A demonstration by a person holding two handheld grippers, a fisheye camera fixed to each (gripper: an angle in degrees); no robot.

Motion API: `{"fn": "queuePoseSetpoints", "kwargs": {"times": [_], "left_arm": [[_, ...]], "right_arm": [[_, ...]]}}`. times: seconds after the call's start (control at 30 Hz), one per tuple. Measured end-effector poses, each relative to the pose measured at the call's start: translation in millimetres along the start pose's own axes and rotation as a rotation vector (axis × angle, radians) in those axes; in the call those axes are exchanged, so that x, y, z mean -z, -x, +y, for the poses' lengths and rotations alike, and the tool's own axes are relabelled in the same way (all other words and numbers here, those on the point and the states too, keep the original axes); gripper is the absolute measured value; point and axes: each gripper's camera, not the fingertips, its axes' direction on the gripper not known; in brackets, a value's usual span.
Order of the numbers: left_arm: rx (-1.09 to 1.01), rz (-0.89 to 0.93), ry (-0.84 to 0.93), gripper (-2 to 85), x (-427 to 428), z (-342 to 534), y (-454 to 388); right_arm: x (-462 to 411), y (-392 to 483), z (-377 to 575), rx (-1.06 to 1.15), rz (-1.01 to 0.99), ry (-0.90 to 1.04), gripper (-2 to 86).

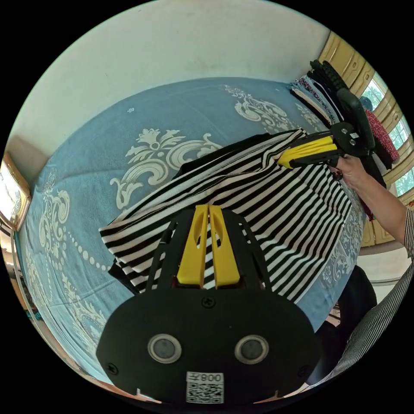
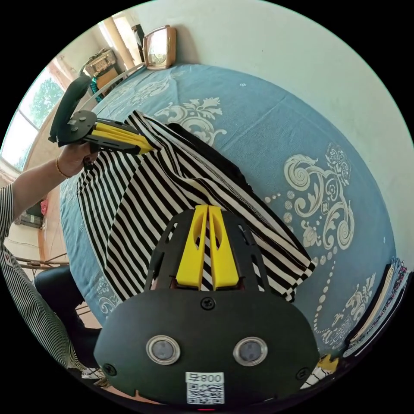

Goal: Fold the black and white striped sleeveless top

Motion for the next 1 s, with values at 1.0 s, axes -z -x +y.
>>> {"fn": "queuePoseSetpoints", "kwargs": {"times": [1.0], "left_arm": [[-0.035, 0.027, -0.029, 0.6, 10, -23, 14]], "right_arm": [[29, -66, 43, -0.082, 0.009, -0.101, 0.7]]}}
